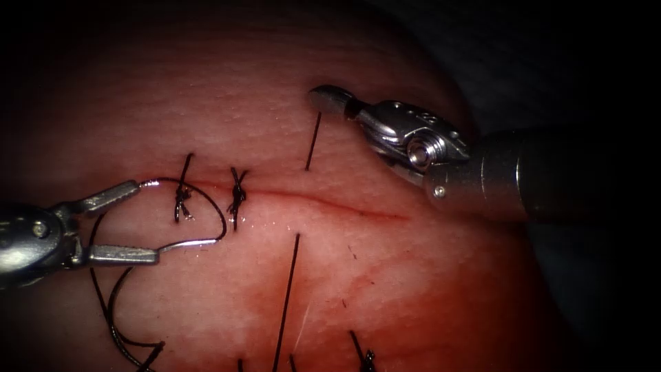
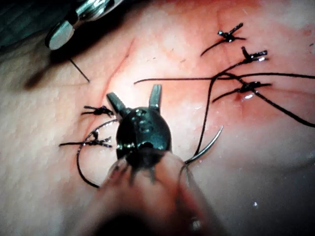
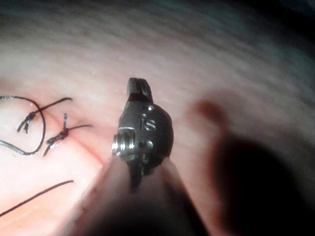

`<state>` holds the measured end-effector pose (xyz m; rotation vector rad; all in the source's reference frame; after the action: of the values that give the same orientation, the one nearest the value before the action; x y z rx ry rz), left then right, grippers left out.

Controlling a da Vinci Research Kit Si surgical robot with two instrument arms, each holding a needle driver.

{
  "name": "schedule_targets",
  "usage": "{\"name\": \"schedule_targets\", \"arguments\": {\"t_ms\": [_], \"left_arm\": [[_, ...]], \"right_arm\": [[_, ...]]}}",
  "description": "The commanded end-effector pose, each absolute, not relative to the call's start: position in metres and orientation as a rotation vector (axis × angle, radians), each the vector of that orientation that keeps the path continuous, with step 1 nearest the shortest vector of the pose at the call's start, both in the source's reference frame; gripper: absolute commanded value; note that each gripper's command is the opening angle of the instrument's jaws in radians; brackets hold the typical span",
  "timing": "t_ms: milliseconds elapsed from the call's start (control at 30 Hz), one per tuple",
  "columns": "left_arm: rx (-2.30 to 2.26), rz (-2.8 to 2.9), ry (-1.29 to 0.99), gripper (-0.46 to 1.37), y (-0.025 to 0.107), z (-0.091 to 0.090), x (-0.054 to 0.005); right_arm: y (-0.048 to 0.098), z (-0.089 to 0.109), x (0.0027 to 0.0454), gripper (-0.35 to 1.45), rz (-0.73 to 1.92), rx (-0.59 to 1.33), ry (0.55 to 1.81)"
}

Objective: Wound Closure
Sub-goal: Adjust the tail of the suture with the right gripper

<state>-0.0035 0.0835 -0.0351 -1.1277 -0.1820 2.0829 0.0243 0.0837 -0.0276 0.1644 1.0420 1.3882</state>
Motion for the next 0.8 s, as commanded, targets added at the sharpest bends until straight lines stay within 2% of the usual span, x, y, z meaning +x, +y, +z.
{"name": "schedule_targets", "arguments": {"t_ms": [33, 233, 467, 800], "left_arm": [[-1.129, 2.084, -0.186, 0.5, 0.0835, -0.0351, -0.0035], [-1.129, 2.085, -0.185, 0.47, 0.0835, -0.0351, -0.0035], [-1.128, 2.084, -0.184, 0.34, 0.0835, -0.0351, -0.0036], [-1.128, 2.085, -0.182, 0.32, 0.0834, -0.035, -0.0037]], "right_arm": [[0.0838, -0.0277, 0.0243, -0.35, 1.386, 0.162, 1.037], [0.084, -0.0284, 0.0243, -0.35, 1.373, 0.158, 1.034], [0.0846, -0.0288, 0.0242, -0.35, 1.362, 0.15, 1.032], [0.0851, -0.0305, 0.0241, -0.35, 1.362, 0.147, 1.044]]}}
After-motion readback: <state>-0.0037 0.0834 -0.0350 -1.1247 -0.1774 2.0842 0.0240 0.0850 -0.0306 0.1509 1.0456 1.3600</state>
